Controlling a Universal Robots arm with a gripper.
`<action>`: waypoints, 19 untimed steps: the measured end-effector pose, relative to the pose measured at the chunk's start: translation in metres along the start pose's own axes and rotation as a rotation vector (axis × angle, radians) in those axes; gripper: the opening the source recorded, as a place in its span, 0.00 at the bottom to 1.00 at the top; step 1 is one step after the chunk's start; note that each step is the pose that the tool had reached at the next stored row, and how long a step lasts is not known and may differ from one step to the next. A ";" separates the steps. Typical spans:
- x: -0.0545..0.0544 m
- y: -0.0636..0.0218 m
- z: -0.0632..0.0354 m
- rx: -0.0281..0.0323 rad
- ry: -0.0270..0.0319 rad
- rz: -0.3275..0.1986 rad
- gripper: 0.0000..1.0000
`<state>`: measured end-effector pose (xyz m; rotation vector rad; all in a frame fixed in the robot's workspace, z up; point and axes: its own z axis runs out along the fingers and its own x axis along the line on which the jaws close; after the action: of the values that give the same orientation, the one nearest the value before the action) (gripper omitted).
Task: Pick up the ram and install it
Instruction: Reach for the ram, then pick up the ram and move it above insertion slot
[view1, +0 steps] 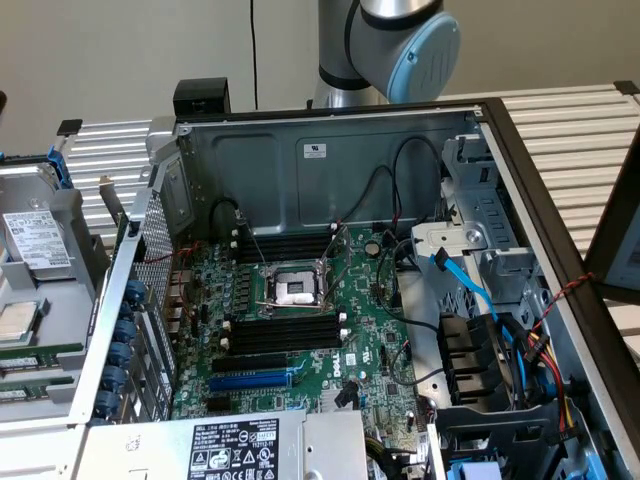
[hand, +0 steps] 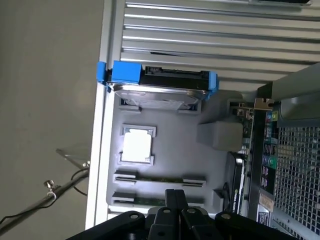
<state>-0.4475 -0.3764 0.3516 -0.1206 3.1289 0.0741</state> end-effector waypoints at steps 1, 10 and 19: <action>0.000 0.0000 0.0000 -0.0002 0.0007 -0.015 0.11; 0.001 0.0000 0.0000 -0.0017 0.0067 -0.145 0.11; 0.001 0.0000 0.0001 -0.0035 0.0144 -0.308 0.11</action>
<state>-0.4481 -0.3764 0.3514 -0.6006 3.0805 0.0756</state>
